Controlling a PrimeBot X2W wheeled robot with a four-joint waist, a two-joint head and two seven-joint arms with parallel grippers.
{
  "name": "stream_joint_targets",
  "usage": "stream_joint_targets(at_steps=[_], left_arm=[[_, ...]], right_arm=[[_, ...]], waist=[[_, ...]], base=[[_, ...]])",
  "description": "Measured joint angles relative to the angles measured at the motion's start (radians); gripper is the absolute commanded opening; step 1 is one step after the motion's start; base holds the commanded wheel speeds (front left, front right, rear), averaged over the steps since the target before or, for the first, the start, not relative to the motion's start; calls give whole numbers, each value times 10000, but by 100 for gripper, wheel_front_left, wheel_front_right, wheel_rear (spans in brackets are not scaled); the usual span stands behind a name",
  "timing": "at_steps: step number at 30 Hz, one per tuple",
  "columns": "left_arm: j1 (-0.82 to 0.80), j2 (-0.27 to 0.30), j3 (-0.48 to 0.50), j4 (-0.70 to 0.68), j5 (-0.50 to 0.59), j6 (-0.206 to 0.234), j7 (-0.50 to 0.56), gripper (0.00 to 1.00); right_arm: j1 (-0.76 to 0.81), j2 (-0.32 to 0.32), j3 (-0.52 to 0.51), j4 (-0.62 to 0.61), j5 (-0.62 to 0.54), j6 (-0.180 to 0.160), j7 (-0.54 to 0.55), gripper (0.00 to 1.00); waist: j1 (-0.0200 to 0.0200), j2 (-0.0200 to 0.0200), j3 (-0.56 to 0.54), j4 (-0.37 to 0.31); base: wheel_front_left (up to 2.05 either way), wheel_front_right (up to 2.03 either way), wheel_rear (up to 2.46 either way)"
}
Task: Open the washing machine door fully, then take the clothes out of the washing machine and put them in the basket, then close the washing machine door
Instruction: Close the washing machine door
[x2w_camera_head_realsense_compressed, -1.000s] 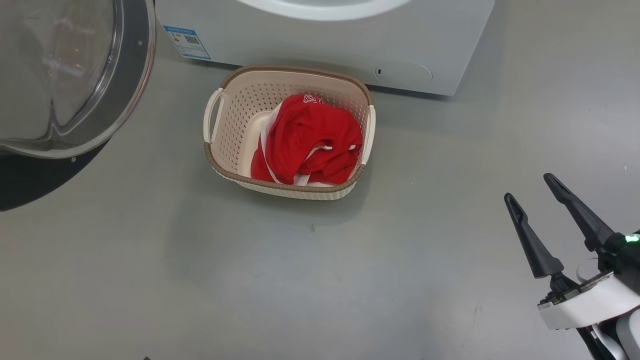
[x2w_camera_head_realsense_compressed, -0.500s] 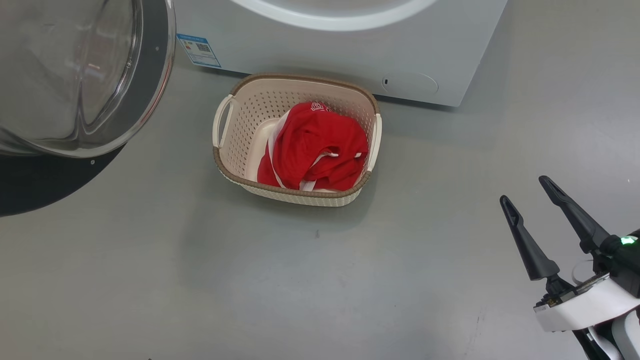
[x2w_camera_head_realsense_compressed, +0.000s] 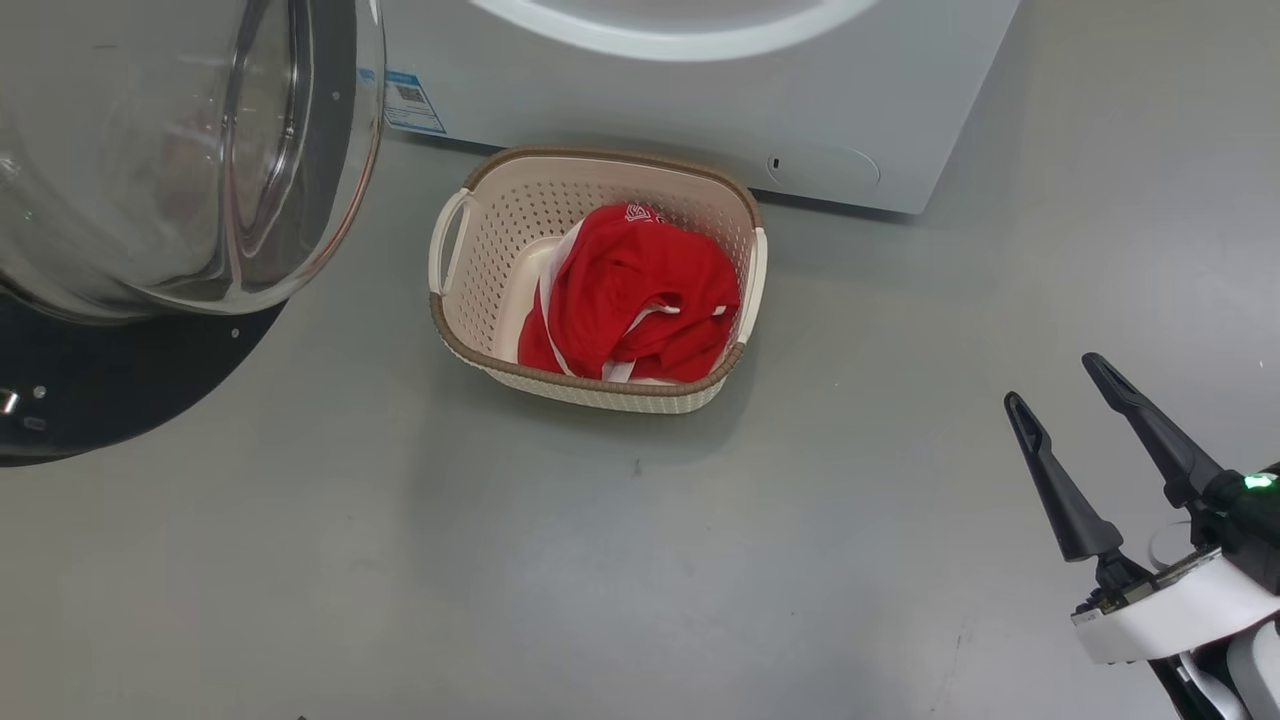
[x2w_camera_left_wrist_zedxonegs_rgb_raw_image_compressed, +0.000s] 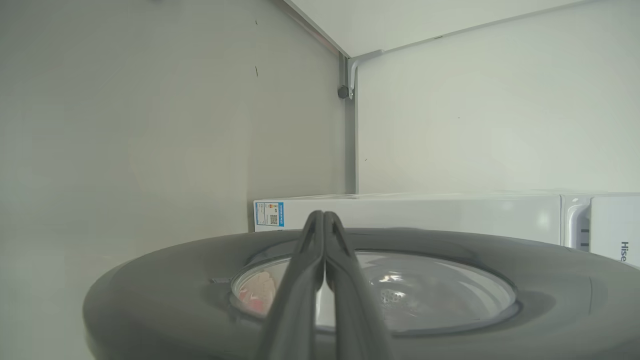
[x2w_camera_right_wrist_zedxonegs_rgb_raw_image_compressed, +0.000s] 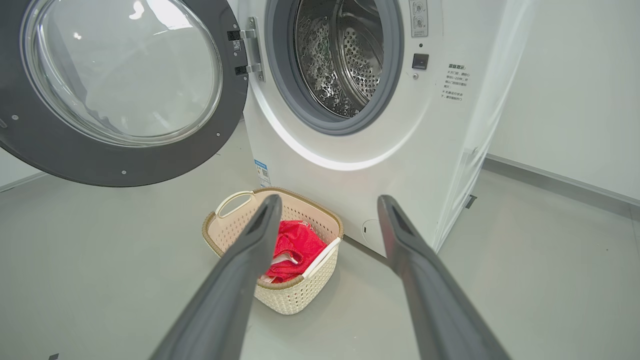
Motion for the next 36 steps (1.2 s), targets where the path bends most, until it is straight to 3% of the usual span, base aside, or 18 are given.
stream_joint_targets(at_steps=[10,17,36], left_arm=[[489,-257,-546,-134,-17,-130,1152,0],[904,-426,-1026,-424,-199,-788,2219,0],[1591,-1726,-2102,-1607,-1164,-1701,5056,0]], right_arm=[[6,213,190,178,0,0,-4,100],[20,378,347,301,0,-2,-12,100],[65,777,518,474,0,-115,-13,100]], waist=[[0,0,-425,188],[0,0,-763,319],[0,0,-1381,645]], base=[[0,0,0],[0,0,0],[0,0,0]])
